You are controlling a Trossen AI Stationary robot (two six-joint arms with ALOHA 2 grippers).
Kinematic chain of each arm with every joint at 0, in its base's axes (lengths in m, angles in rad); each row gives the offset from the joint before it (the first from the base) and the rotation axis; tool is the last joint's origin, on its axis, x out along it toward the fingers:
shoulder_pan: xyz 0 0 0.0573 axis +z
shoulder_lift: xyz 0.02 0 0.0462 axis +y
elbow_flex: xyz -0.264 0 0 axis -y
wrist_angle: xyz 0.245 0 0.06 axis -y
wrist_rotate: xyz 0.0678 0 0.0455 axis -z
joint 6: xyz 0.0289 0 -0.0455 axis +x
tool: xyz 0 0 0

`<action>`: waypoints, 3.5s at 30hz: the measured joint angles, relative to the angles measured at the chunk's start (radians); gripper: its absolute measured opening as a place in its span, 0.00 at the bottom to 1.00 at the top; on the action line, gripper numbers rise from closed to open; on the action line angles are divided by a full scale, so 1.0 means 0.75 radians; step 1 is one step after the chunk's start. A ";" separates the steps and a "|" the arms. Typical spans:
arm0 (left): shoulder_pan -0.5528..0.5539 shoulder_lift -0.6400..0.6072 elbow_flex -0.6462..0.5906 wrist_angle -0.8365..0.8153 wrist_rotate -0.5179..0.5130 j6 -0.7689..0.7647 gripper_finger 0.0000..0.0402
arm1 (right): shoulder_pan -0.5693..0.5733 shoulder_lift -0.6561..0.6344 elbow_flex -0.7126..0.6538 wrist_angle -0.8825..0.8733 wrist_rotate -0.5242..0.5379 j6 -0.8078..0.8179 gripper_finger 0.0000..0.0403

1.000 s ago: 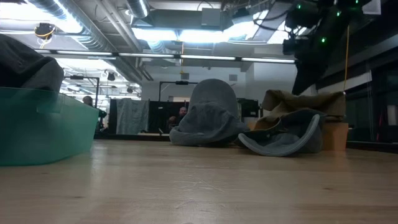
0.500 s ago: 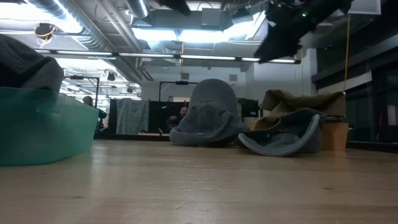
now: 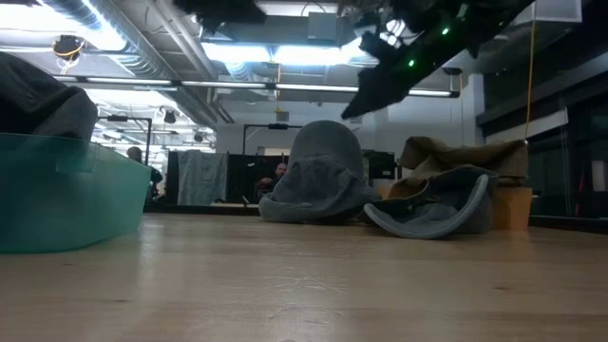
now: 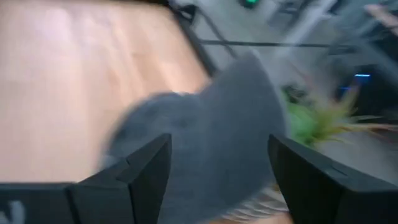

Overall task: Pick & Place hat
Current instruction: Put the top blue cap into the green bin

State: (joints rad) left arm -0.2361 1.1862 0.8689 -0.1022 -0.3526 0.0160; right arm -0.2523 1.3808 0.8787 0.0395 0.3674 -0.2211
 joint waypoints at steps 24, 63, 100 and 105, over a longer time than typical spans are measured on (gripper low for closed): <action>0.000 -0.149 -0.255 0.135 -0.075 -0.053 0.02 | -0.203 0.147 0.000 0.198 -0.181 0.054 0.58; 0.207 -0.310 -0.132 -0.282 -0.017 -0.671 0.35 | -0.180 -0.295 0.000 0.279 -0.748 0.344 0.03; 0.494 -0.132 -0.187 0.177 -0.067 -1.015 0.65 | -0.051 -0.352 0.000 0.447 -0.774 0.219 0.03; 0.493 -0.125 -0.187 0.217 -0.103 -0.962 0.65 | -0.047 -0.352 0.000 0.462 -0.774 0.224 0.03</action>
State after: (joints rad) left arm 0.1337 1.0924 0.7284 0.0607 -0.4300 -0.7054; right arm -0.2873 1.1168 0.8787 0.3864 -0.2131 -0.0529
